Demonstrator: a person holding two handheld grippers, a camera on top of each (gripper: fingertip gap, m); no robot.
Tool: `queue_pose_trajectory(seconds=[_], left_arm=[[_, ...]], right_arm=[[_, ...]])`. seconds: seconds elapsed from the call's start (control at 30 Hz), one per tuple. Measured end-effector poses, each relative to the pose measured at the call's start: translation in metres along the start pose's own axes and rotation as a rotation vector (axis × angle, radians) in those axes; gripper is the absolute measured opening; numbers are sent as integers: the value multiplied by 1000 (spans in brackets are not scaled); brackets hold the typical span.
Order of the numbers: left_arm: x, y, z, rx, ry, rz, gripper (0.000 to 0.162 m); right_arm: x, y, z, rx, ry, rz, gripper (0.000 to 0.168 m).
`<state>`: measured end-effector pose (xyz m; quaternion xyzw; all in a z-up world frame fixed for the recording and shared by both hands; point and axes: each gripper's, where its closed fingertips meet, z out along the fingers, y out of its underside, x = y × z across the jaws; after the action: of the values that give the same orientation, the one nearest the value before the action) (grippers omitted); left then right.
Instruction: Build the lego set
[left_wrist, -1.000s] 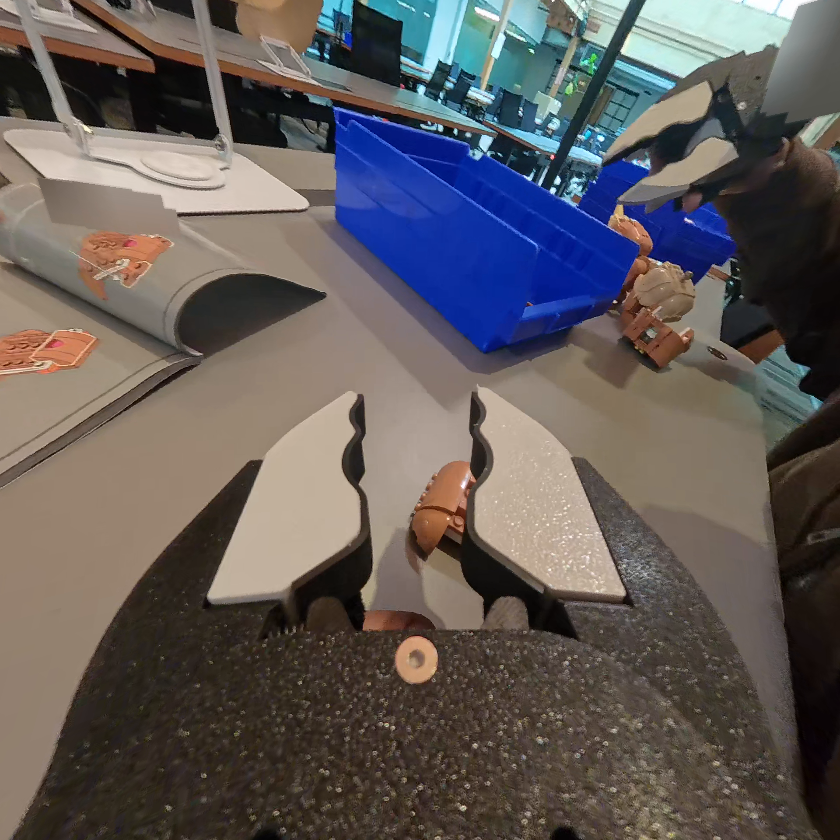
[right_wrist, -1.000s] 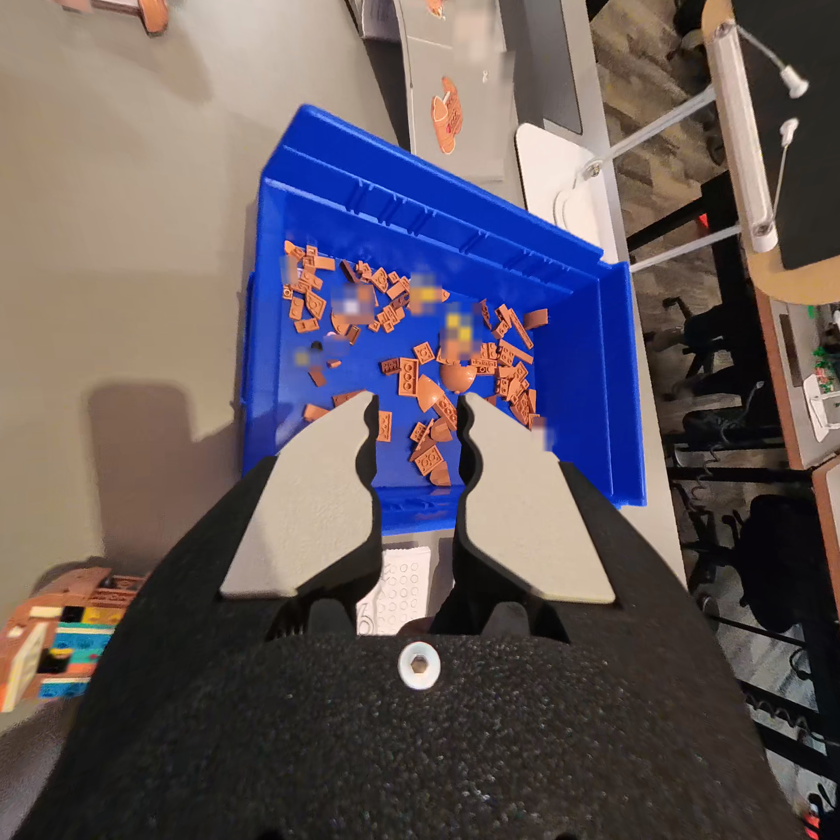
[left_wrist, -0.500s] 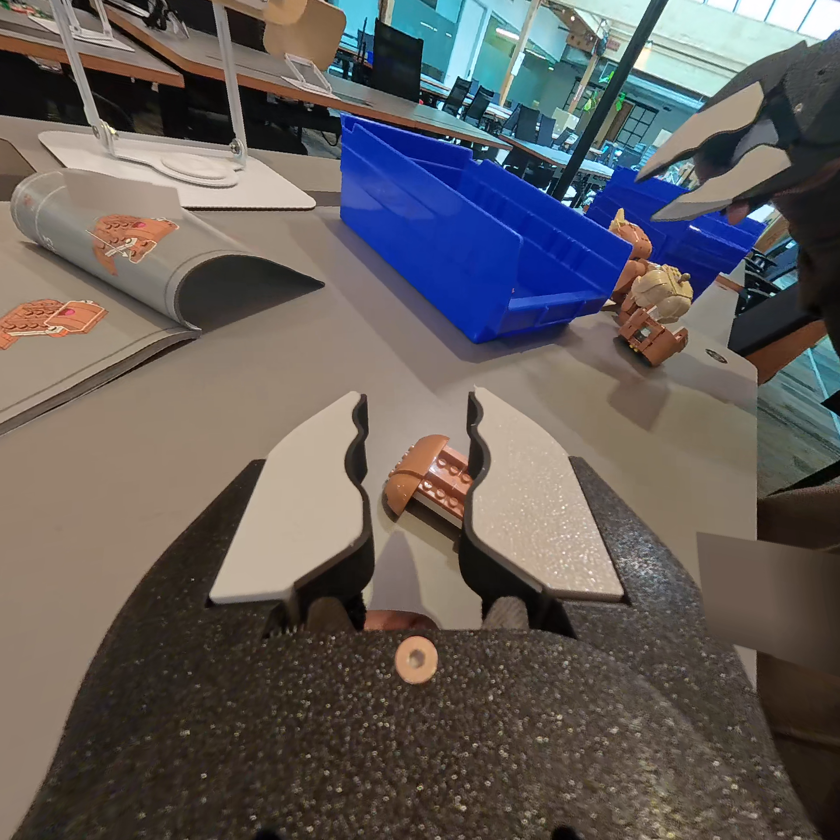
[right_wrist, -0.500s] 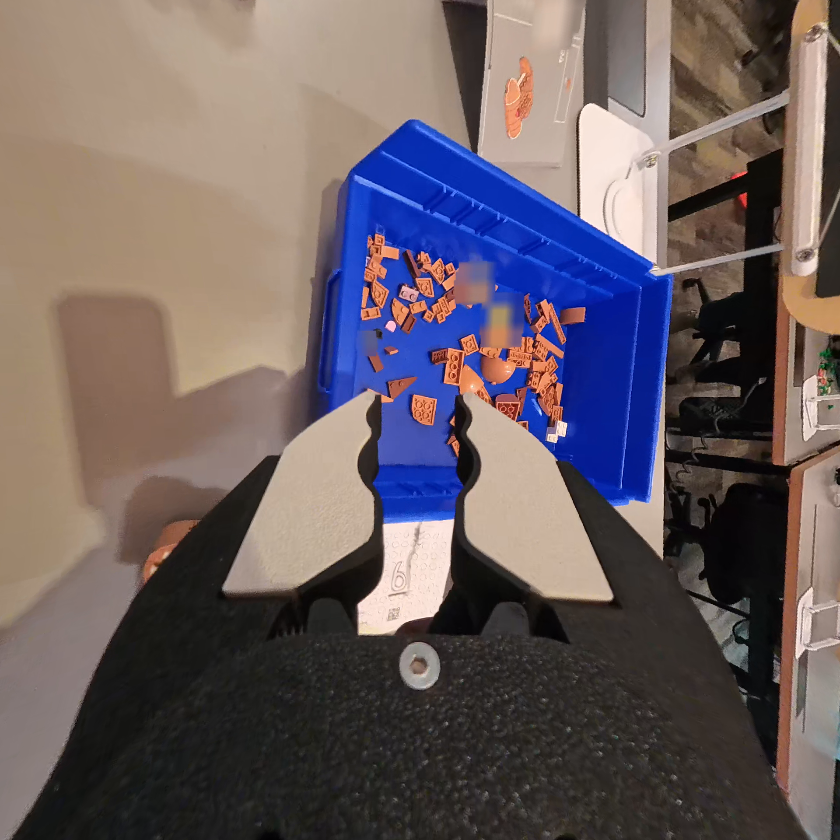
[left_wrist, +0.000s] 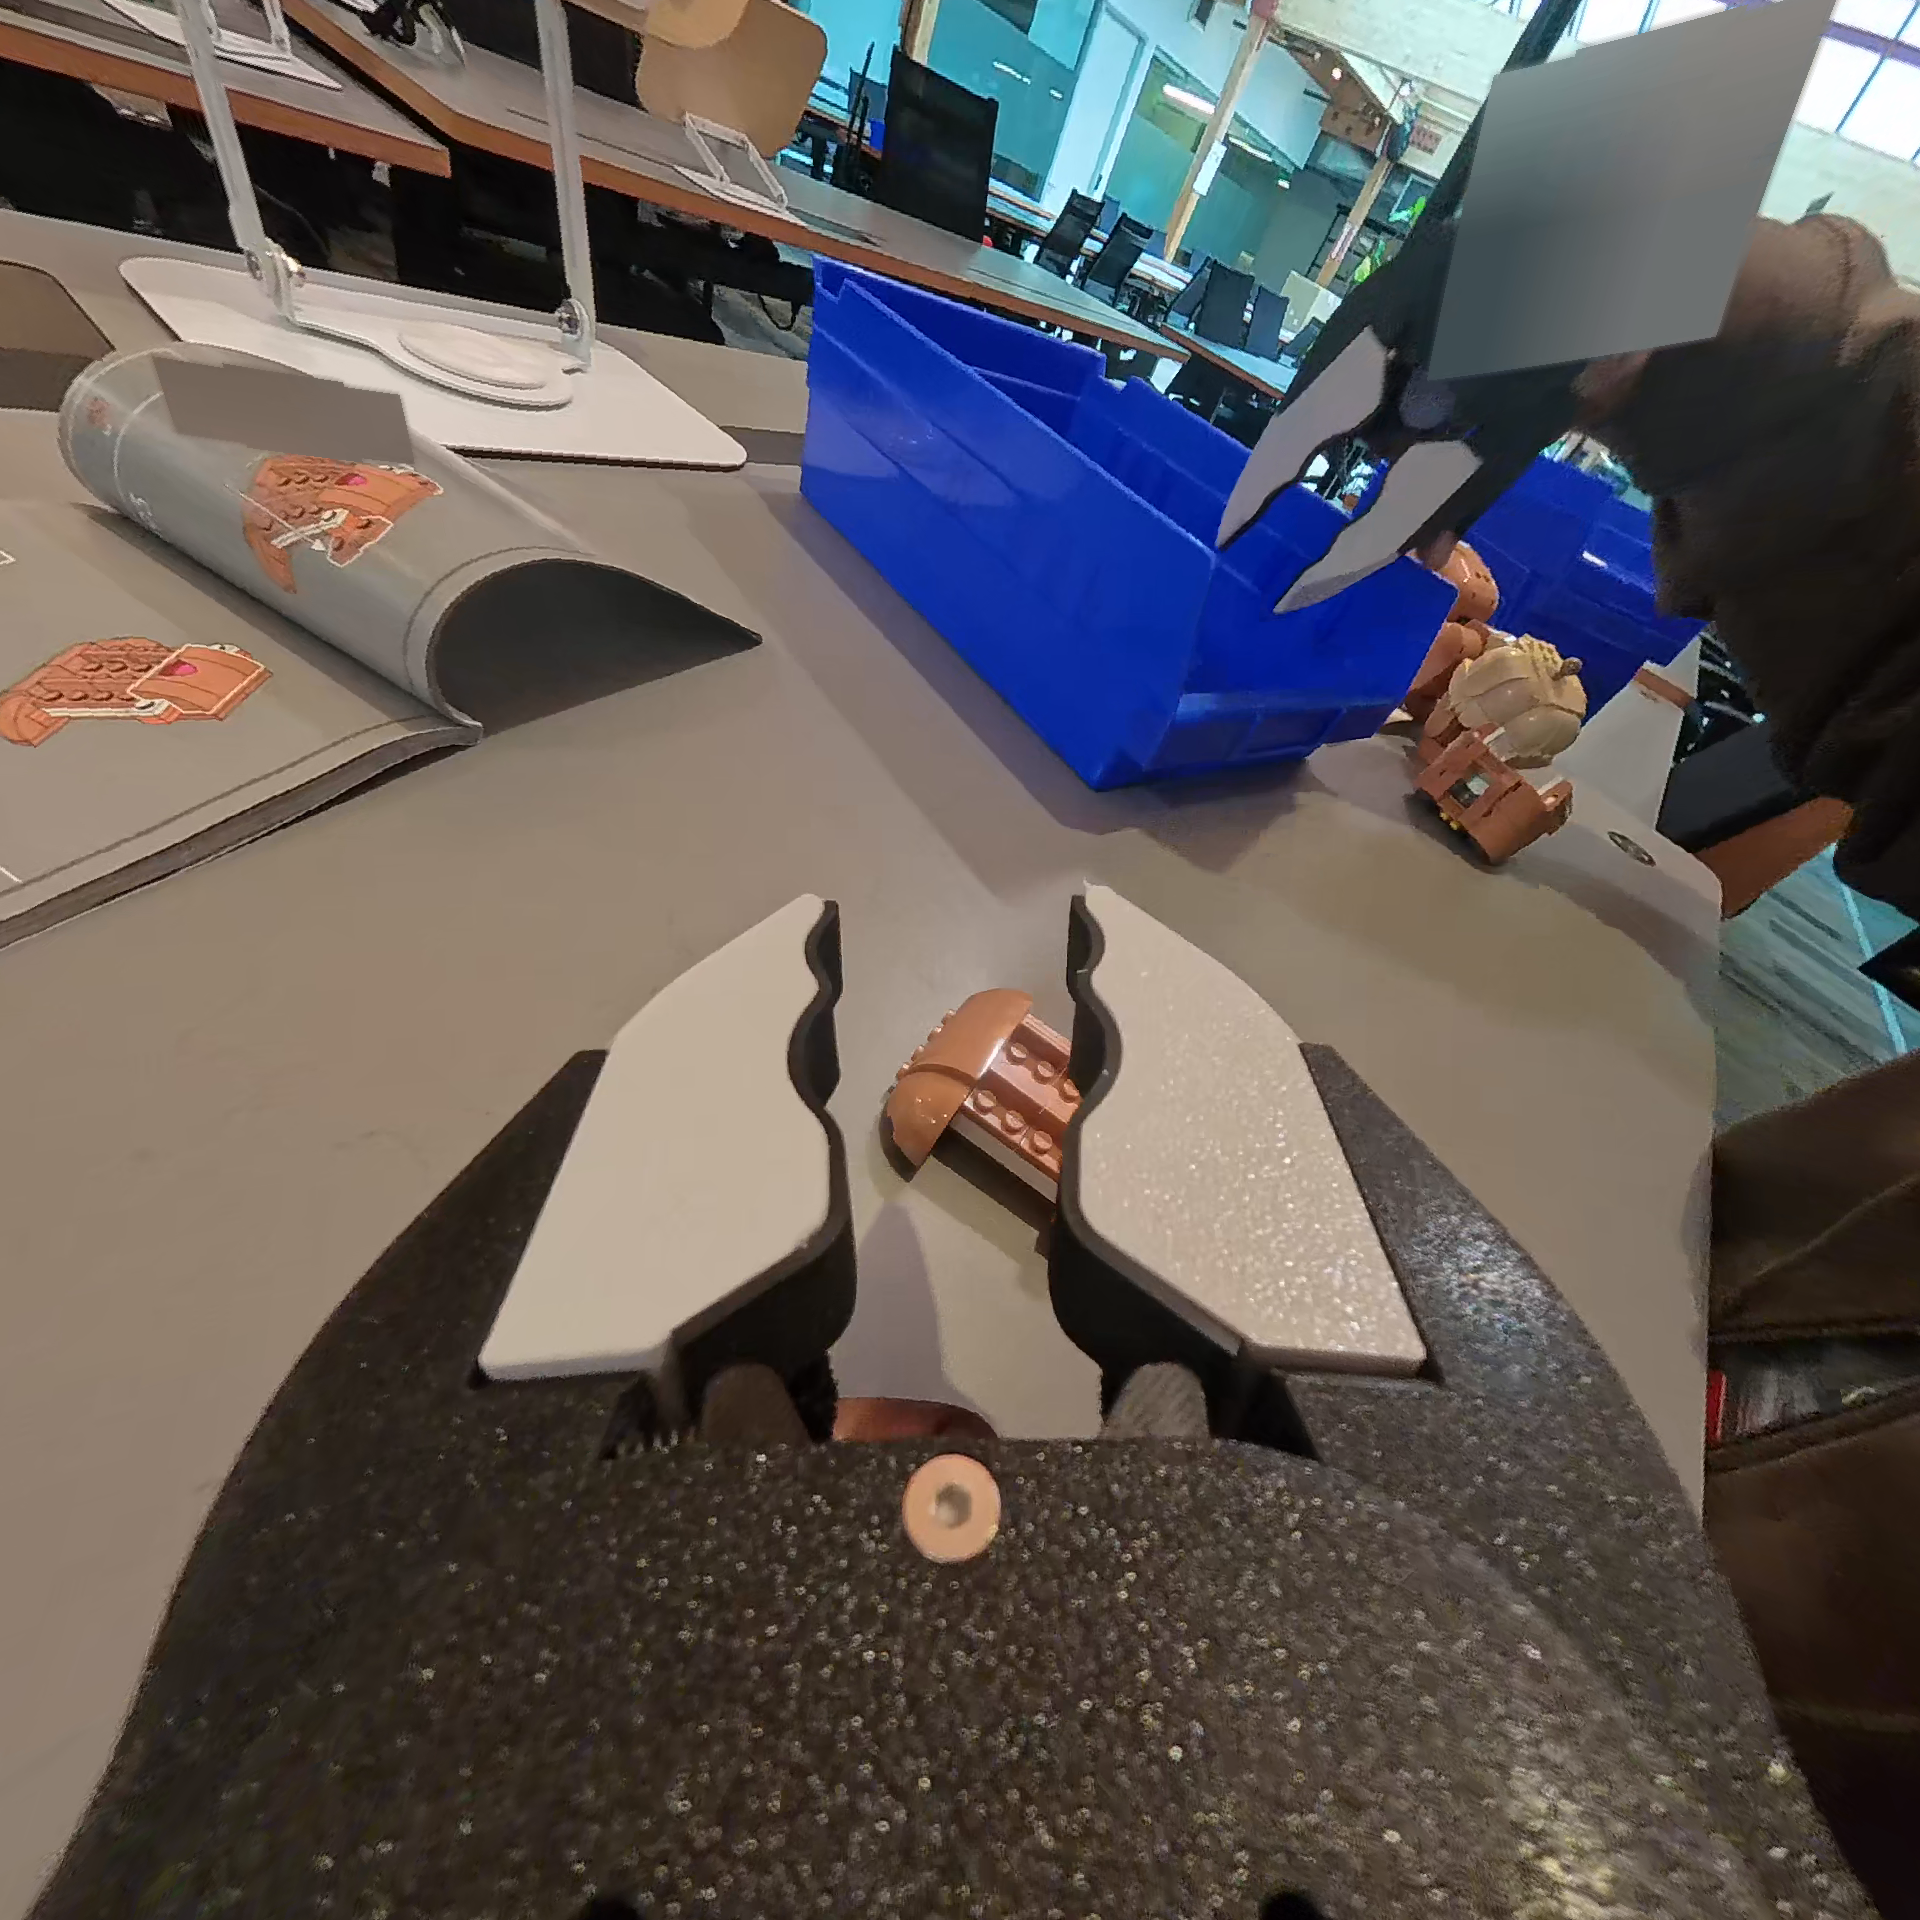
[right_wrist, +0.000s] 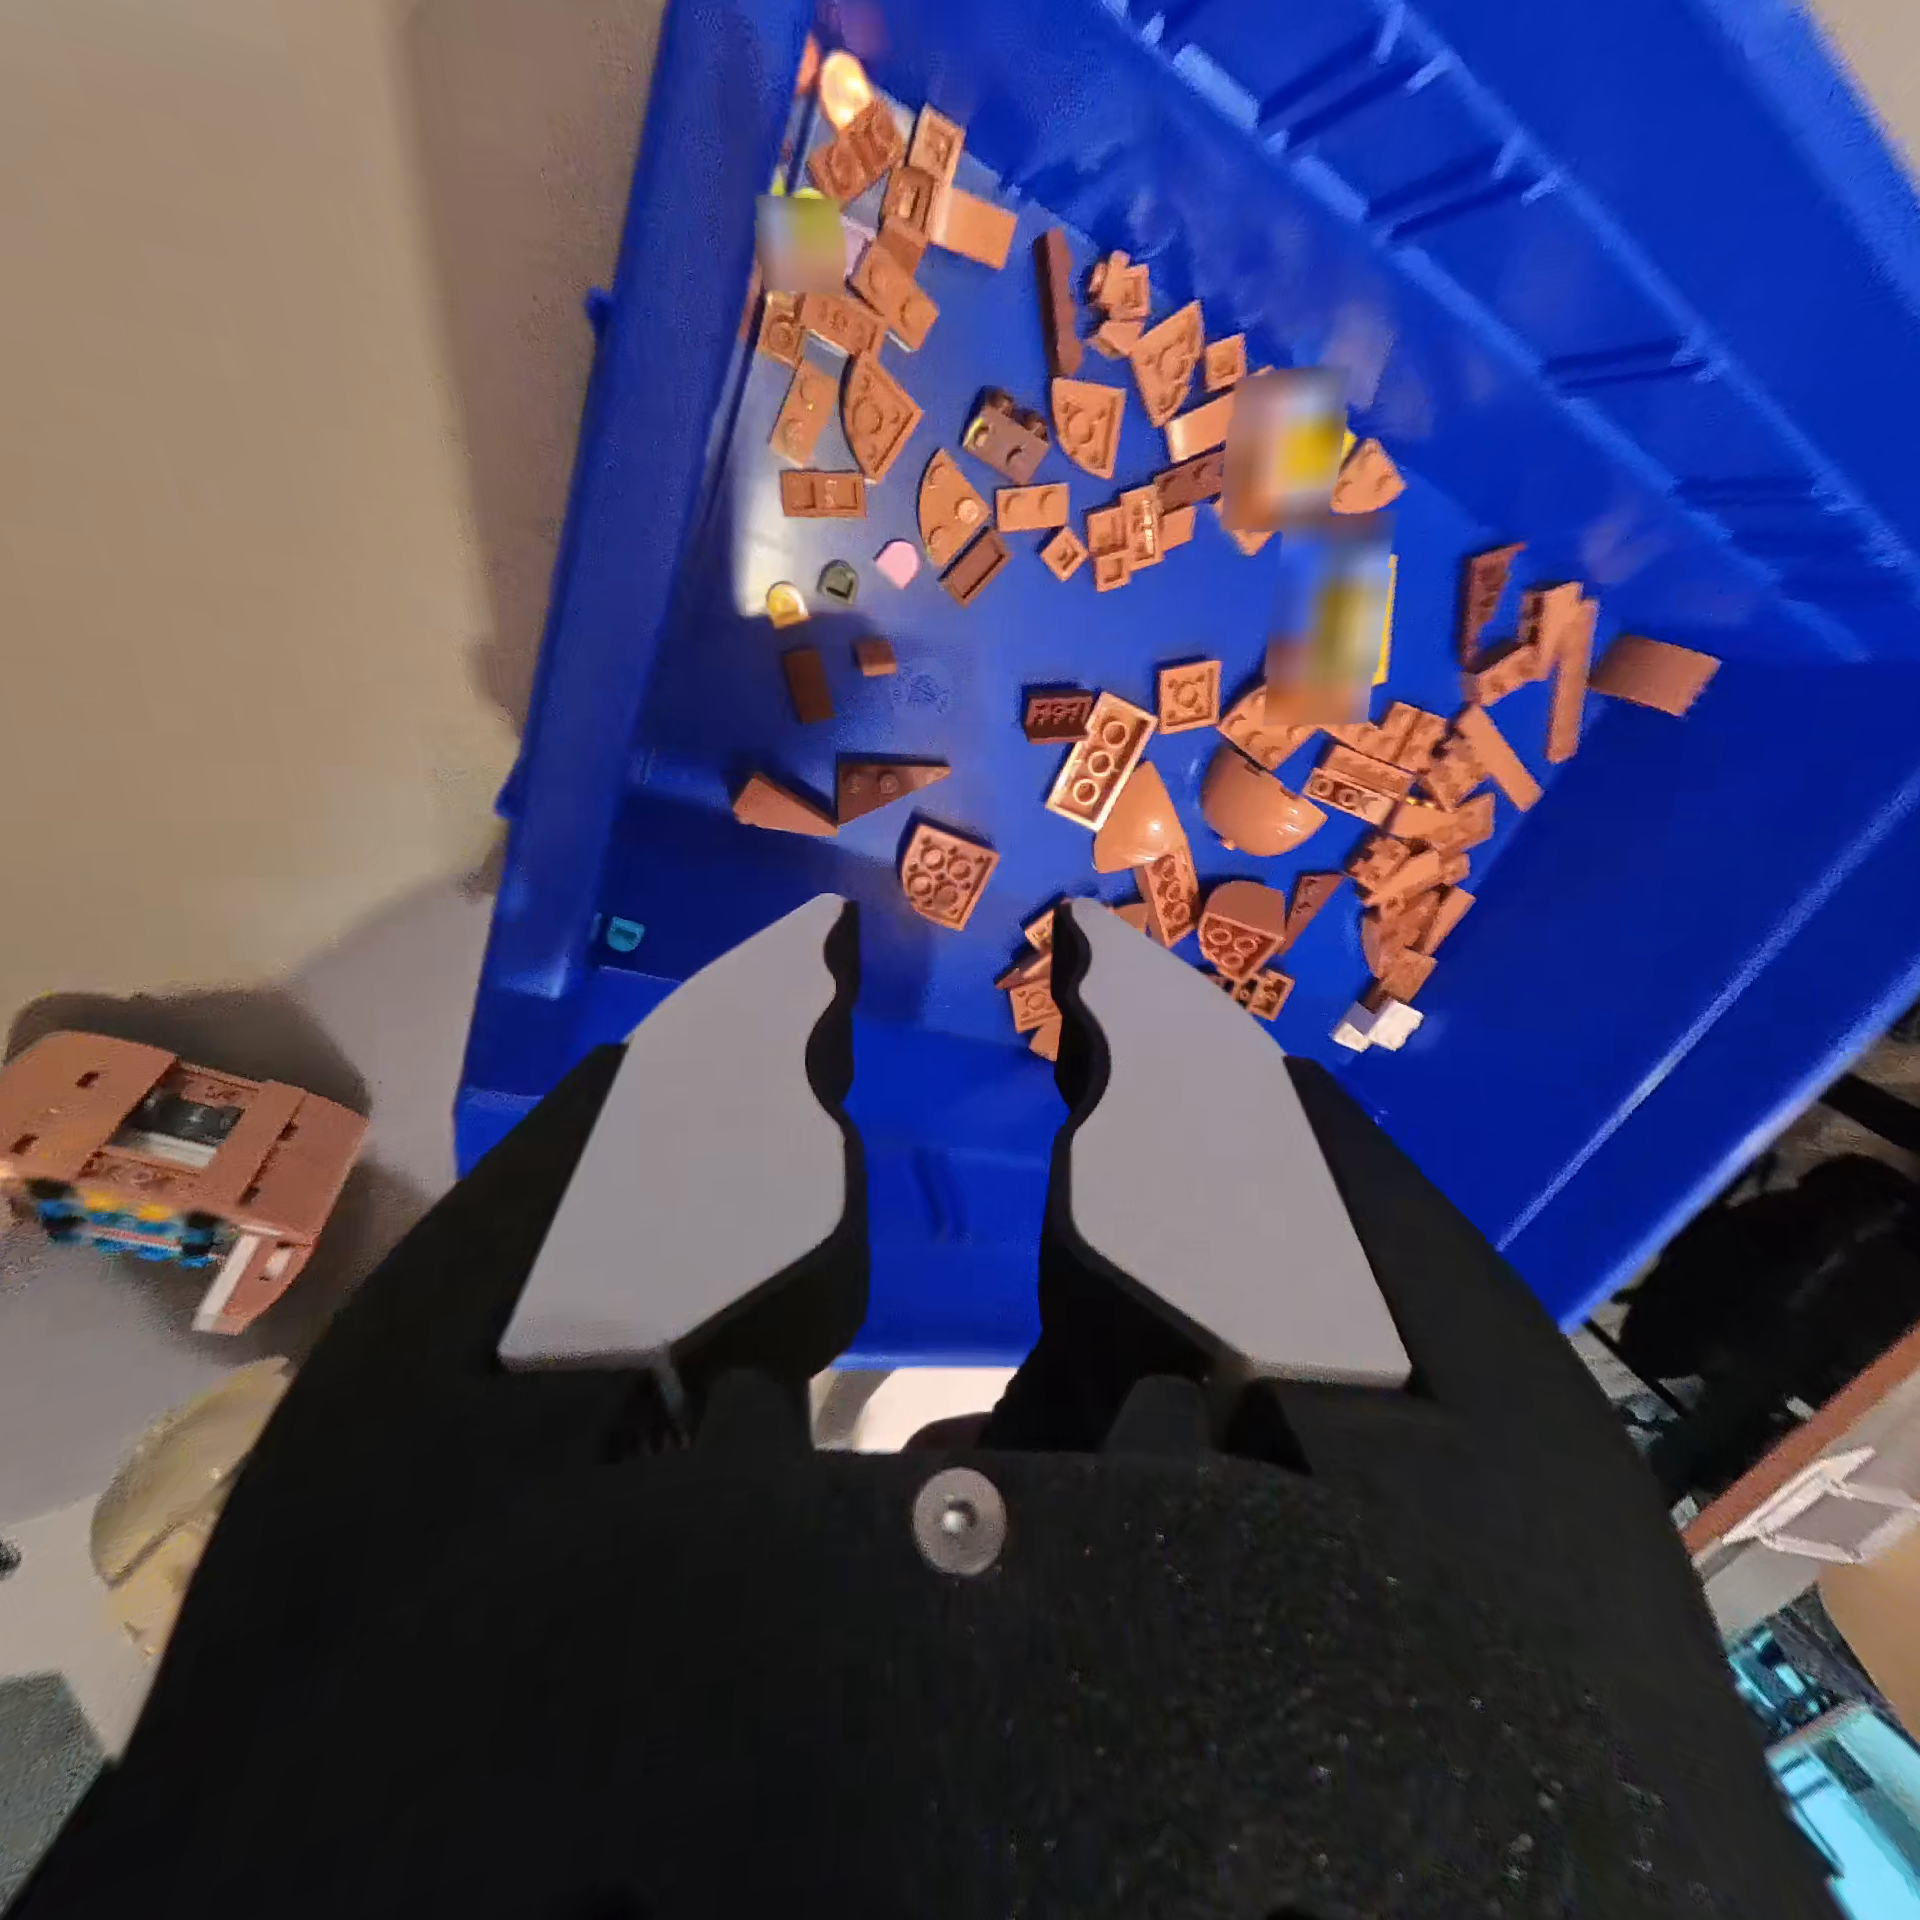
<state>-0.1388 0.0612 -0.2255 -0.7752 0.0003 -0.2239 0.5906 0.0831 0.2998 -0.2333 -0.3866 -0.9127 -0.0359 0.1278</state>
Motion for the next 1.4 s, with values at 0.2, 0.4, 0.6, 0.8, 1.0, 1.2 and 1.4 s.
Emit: queue_pose_trajectory(seconds=[0.2,0.4,0.6,0.8,1.0,1.2,1.4], left_arm=[[-7,-5,-9,51,-21,-47,42],[-11,-3,-10,31,-52,-41,42],[-11,-1,-8,17,-53,-36,41],[-10,0,-10,16,-56,-26,41],[-11,-1,-11,21,-58,-36,41],[-12,1,-9,6,-58,-50,41],[-14,3,-8,-8,-59,-70,41]], right_arm=[[7,-5,22,-40,-82,-59,40],[14,5,36,-119,-80,-78,41],[16,12,38,-144,-90,-70,41],[29,17,24,-151,-39,-45,40],[41,23,1,-100,51,14,40],[32,21,-13,28,101,74,40],[27,28,-20,95,127,122,39]])
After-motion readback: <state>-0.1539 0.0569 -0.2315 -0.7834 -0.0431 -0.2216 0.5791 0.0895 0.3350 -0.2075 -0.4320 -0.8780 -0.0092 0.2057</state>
